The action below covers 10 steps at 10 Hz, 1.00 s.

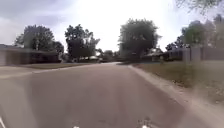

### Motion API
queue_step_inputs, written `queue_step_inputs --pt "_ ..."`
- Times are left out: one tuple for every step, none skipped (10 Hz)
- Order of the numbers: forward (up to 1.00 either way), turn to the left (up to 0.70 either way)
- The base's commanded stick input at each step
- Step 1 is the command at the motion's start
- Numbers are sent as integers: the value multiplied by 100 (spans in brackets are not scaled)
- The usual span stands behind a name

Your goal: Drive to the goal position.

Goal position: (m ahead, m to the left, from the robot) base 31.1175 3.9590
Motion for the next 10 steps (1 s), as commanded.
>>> queue_step_inputs --pt "69 -18" --pt "69 -24" --pt "69 -30" --pt "69 -27" --pt "69 3" --pt "69 3" --pt "69 3" --pt "69 3" --pt "69 3" --pt "69 3"
